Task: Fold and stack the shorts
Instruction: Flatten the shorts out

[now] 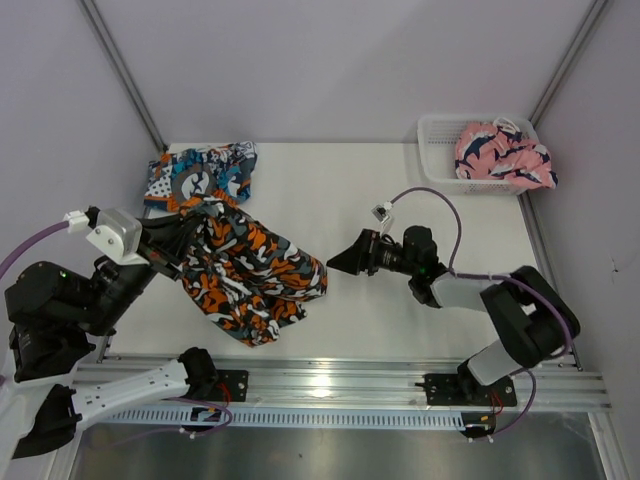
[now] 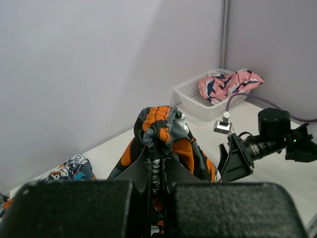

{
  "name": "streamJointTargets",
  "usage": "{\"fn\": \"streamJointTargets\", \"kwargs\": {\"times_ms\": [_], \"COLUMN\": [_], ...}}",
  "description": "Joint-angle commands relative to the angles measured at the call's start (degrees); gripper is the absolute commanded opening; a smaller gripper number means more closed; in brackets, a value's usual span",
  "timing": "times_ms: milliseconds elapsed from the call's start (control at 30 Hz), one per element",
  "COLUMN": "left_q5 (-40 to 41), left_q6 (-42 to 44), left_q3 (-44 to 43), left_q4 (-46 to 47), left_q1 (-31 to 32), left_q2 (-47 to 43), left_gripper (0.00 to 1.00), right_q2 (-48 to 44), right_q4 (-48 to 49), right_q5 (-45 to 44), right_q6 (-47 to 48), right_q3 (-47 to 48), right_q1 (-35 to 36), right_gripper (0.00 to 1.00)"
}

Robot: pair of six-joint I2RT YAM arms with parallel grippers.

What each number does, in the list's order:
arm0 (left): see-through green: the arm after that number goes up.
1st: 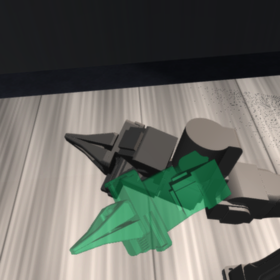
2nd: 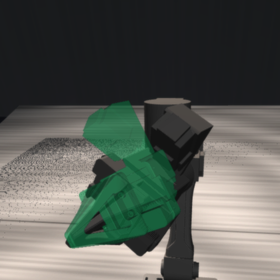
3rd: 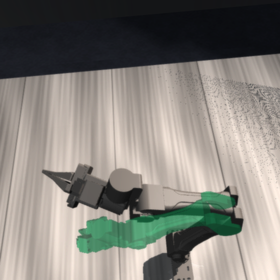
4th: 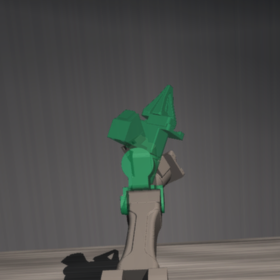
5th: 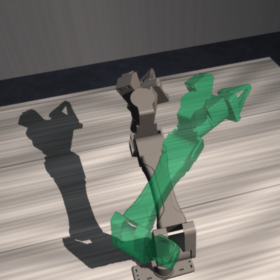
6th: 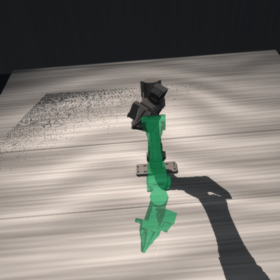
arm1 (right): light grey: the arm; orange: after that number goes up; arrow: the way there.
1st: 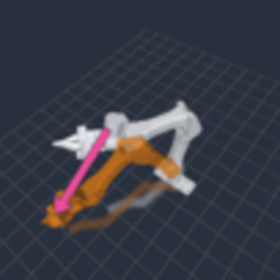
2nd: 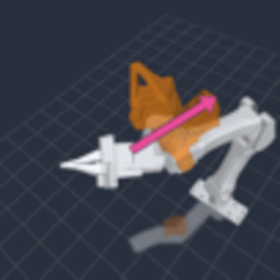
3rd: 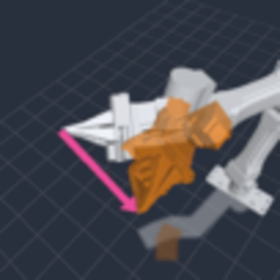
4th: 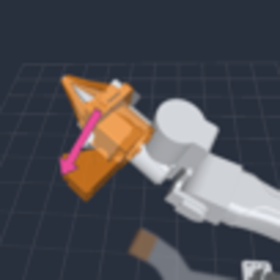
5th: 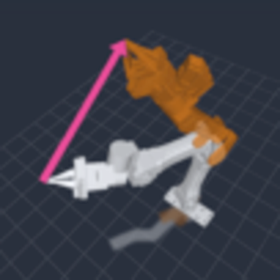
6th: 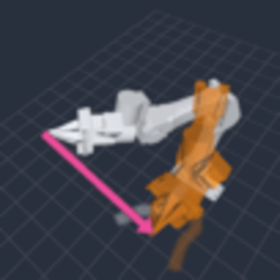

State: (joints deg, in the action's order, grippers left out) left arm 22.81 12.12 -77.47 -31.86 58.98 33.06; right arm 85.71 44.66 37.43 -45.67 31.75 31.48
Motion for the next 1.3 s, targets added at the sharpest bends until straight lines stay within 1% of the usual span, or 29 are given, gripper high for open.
{"fn": "streamJointTargets", "kwargs": {"times_ms": [0,33,100,133,200,233,333,667,700,733,800,833,900,933,1067,1100,1133,1200,1267], "left_q5": [-1.01,-1.1,-1.27,-1.19,-1.01,-1.01,-1.01,-0.75,-0.83,-0.75,-0.49,-0.4,0.04,0.13,-0.04,-0.13,-0.13,-0.04,0.48], "left_q6": [1.5,1.5,1.33,1.33,1.24,1.33,1.42,1.15,1.24,1.15,1.15,1.24,1.33,1.41,1.42,1.42,1.33,1.33,1.33], "left_q3": [-1.98,-1.98,-2.16,-2.42,-2.51,-2.6,-2.68,-2.16,-2.42,-2.51,-2.51,-2.51,-2.42,-2.33,-2.33,-2.33,-2.25,-2.51,-2.6], "left_q4": [1.27,1.27,1.09,0.92,0.57,0.65,0.48,0.48,0.39,0.3,0.22,0.22,0.13,0.13,0.04,-0.05,-0.13,-0.31,-0.22], "left_q1": [-0.18,-0.18,-0.27,-0.27,-0.27,-0.27,-0.27,-0.18,-0.27,-0.27,-0.18,-0.27,-0.18,-0.18,-0.27,-0.18,-0.18,-0.27,-0.27], "left_q2": [-0.19,-0.27,-0.28,-0.28,-0.28,-0.28,-0.27,-0.71,-0.8,-0.8,-0.89,-1.06,-1.24,-1.24,-1.51,-1.59,-1.68,-1.94,-2.21], "left_gripper": [0.0,0.0,0.0,0.0,0.0,0.0,0.0,0.0,0.0,0.0,0.0,0.0,0.0,0.0,0.0,0.0,0.0,0.0,0.0], "right_q2": [6.73,8.49,13.06,14.56,18.59,19.92,22.83,24.76,25.03,25.2,25.12,24.94,23.81,23.36,21.69,21.6,21.6,21.17,20.38], "right_q4": [19.29,23.84,27.74,31.76,36.17,39.94,42.34,44.81,45.24,45.33,45.34,45.34,45.25,45.33,44.9,44.9,44.9,44.9,44.9], "right_q5": [5.63,5.98,6.78,7.04,7.48,7.74,7.83,7.57,7.48,7.57,7.57,7.48,7.22,7.04,6.43,6.43,6.43,6.43,6.51], "right_q6": [-7.93,-10.38,-12.68,-14.78,-17.07,-19.35,-20.69,-21.56,-22.35,-22.79,-23.32,-23.76,-23.68,-23.5,-22.53,-22.36,-22.36,-22.27,-22.18], "right_q3": [0.24,0.24,0.24,0.16,0.24,0.24,0.68,3.58,3.93,4.63,5.08,5.25,5.08,4.56,3.5,3.41,3.41,3.41,2.97], "right_q1": [-0.64,-0.72,-0.72,-0.72,-0.63,-0.64,-0.29,3.32,3.49,3.67,4.2,4.29,4.55,4.46,3.76,3.32,3.06,2.62,1.57], "right_gripper": [0.9,0.9,0.89,0.88,0.87,0.86,0.84,0.83,0.81,0.72,0.62,0.49,0.38,0.3,0.29,0.14,0.08,0.01,0.0]}}
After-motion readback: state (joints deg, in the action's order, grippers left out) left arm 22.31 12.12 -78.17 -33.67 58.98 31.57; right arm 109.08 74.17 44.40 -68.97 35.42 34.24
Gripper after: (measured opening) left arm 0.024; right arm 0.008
